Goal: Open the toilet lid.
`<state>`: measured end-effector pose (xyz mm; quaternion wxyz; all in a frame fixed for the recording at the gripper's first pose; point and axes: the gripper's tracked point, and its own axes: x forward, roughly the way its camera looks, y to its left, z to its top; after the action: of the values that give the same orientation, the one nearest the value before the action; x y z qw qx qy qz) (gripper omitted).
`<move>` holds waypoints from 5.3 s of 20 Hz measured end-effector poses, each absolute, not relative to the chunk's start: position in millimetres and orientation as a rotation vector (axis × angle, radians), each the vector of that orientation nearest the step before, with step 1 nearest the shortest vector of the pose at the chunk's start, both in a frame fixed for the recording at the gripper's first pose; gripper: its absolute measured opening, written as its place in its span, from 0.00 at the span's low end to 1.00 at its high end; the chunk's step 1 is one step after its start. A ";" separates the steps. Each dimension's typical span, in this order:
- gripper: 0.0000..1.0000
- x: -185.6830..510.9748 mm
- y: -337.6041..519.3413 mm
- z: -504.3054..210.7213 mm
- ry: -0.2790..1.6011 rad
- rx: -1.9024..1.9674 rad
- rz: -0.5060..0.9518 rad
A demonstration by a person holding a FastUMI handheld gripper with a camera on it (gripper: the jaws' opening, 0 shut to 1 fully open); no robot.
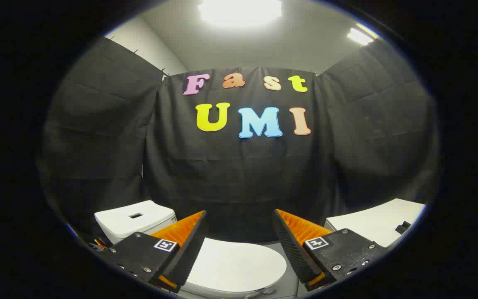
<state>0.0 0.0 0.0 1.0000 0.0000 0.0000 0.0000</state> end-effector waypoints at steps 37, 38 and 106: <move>0.94 -34.8 -53.3 -229.1 0.372 0.630 -0.129; 0.94 -35.4 -53.1 -240.7 0.397 0.669 -0.142; 0.00 17.6 19.7 -97.3 0.342 0.440 -0.263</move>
<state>17.6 19.7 -97.3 0.9529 0.2165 0.1684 -0.1293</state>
